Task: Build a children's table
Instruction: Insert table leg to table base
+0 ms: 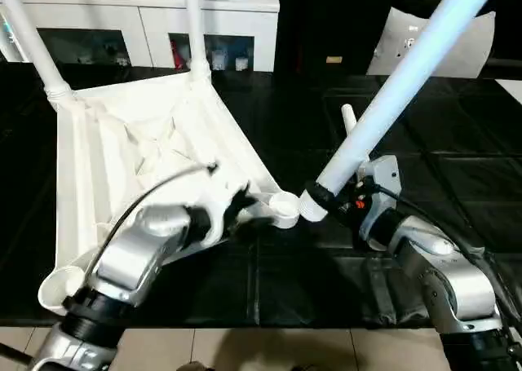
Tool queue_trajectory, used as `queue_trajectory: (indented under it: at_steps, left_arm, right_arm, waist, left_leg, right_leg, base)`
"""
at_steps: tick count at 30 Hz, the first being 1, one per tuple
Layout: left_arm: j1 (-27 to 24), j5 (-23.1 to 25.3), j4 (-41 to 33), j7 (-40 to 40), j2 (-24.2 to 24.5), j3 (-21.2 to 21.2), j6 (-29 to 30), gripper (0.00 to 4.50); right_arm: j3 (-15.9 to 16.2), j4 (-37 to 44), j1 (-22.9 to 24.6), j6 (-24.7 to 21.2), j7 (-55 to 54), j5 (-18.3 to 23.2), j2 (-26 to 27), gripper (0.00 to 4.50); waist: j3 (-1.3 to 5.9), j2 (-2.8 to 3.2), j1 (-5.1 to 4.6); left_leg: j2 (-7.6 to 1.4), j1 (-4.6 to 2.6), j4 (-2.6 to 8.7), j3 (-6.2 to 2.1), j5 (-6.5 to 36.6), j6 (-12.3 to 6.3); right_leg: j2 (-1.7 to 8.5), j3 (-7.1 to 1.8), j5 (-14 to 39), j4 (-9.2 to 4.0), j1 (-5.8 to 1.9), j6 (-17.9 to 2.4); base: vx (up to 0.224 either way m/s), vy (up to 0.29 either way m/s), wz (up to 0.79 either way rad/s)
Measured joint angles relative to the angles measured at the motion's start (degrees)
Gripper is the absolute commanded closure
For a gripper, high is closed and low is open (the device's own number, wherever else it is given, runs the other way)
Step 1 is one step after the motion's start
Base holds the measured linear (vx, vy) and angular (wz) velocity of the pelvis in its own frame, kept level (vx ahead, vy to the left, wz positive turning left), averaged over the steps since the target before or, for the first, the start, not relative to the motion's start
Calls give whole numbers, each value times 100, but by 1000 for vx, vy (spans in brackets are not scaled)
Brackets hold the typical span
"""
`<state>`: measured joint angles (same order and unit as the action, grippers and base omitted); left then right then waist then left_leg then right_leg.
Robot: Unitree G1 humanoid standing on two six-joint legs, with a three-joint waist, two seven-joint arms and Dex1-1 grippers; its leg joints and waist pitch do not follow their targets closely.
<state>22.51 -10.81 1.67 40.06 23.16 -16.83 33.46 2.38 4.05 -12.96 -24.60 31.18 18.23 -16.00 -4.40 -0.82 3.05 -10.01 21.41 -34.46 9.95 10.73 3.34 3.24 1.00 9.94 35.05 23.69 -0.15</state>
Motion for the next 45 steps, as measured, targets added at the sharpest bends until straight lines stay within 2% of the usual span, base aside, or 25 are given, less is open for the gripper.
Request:
queue_trajectory:
  at_steps: [4, 8, 24, 27, 29, 31, 34, 39, 43, 45]
  left_arm:
    - [-55, 11, 42, 144, 32, -6, -137, 184]
    - [-78, 223, 210, 183, 175, -172, -480, 216]
    - [-15, 486, 548, 347, 196, -227, -830, 358]
    - [4, 513, 607, 376, 197, -229, -861, 367]
    - [43, 590, 635, 432, 229, -280, -872, 406]
    - [65, 631, 665, 461, 259, -320, -885, 409]
    - [85, 656, 693, 553, 321, -336, -933, 446]
    - [141, 695, 706, 781, 435, -397, -1030, 450]
    - [169, 719, 804, 1073, 575, -431, -1376, 450]
    - [122, 716, 836, 1365, 738, -448, -1730, 450]
  right_arm:
    - [40, 20, 2, -10, 7, -31, -3, 261]
    - [43, 20, 4, -10, 12, -47, -41, 261]
    - [56, 20, 4, -23, 54, -50, -42, 261]
    - [68, 20, 4, -24, 58, -50, -42, 261]
    - [73, 24, 4, -29, 62, -50, -43, 261]
    - [74, 26, 4, -30, 64, -50, -44, 261]
    - [84, 28, 4, -39, 82, -50, -48, 261]
    - [180, 31, -8, -136, 225, -46, -123, 261]
    - [307, 81, -156, -349, 566, 24, -342, 261]
    - [431, 176, -271, -581, 813, 147, -471, 261]
  waist:
    - [0, 0, 10]
    - [0, 0, 10]
    - [14, 22, 6]
    - [18, 29, 1]
    - [20, 32, -6]
    - [25, 39, -13]
    - [27, 37, -43]
    - [30, 33, -88]
    - [29, 33, -105]
    - [28, 28, -101]
  left_leg:
    - [0, -1, 0, 0, 0, 0]
    - [0, -4, 0, 0, 0, 0]
    - [0, -33, 0, 0, 0, 1]
    - [0, -36, 0, 0, 0, 1]
    - [0, -37, 0, 0, 0, 1]
    - [0, -39, 0, 0, 0, 1]
    - [0, -38, 0, 0, 0, 1]
    - [2, -35, 1, 0, 1, 0]
    - [1, -36, 11, 0, 1, 0]
    - [1, -34, 20, 0, 1, 0]
  right_leg:
    - [0, 0, -1, -1, -1, -2]
    - [0, 0, -1, 1, -2, -1]
    - [0, -2, 18, 2, -29, 30]
    - [0, -3, 18, 2, -31, 30]
    - [1, -3, 18, 2, -31, 30]
    - [0, -3, 19, 2, -32, 31]
    - [1, -4, 19, 2, -32, 31]
    - [1, -6, 17, -2, -32, 29]
    - [0, -4, 7, -2, -30, 10]
    - [0, -3, 7, -3, -25, 11]
  base:
    - [0, 0, 0]
    - [0, 0, 0]
    - [0, 0, 0]
    - [0, 0, 0]
    - [0, 0, 0]
    - [0, 0, 0]
    - [0, 0, 0]
    - [0, 0, 0]
    - [0, 0, 0]
    - [0, 0, 0]
